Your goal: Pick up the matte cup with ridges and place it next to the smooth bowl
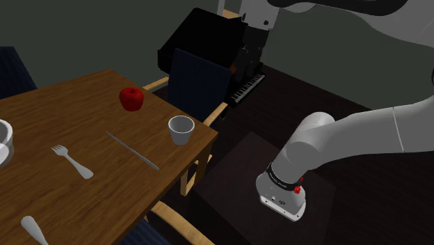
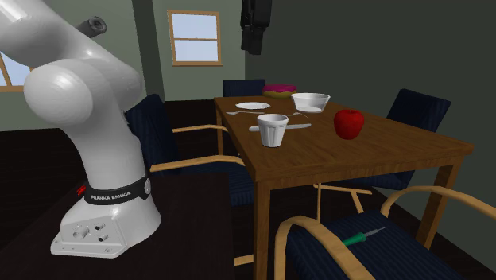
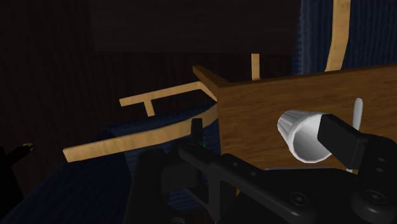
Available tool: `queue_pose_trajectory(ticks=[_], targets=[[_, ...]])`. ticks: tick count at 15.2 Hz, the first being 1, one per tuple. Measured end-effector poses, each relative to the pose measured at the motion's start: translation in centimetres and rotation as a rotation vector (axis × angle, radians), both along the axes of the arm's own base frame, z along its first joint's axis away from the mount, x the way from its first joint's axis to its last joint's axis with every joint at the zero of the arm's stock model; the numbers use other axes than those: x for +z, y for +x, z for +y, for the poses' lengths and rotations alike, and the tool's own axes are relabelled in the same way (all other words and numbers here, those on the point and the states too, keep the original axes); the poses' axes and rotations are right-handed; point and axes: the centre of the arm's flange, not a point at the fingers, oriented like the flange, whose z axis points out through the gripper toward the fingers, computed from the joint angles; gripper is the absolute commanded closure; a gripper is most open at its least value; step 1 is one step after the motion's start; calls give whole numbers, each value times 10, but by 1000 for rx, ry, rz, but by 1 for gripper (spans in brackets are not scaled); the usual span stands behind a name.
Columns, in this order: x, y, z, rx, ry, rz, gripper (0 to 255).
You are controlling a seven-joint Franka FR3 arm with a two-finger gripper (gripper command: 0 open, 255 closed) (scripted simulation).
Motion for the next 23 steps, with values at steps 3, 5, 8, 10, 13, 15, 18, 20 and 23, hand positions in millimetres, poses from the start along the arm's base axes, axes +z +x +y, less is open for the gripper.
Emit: queue_pose_trajectory(ticks=[3, 5, 8, 10, 13, 15, 18, 20, 23], targets=[[-13, 7, 7, -2, 7, 0, 0], [-31, 15, 21, -5, 17, 0, 0], [-59, 31, 38, -11, 34, -1, 0], [-79, 41, 50, -15, 46, -1, 0], [-104, 59, 72, -21, 64, -5, 0], [-123, 69, 87, -26, 75, -5, 0], [-149, 86, 105, -32, 93, -7, 0], [-167, 93, 121, -36, 104, -8, 0], [-183, 97, 129, -38, 108, -9, 0]])
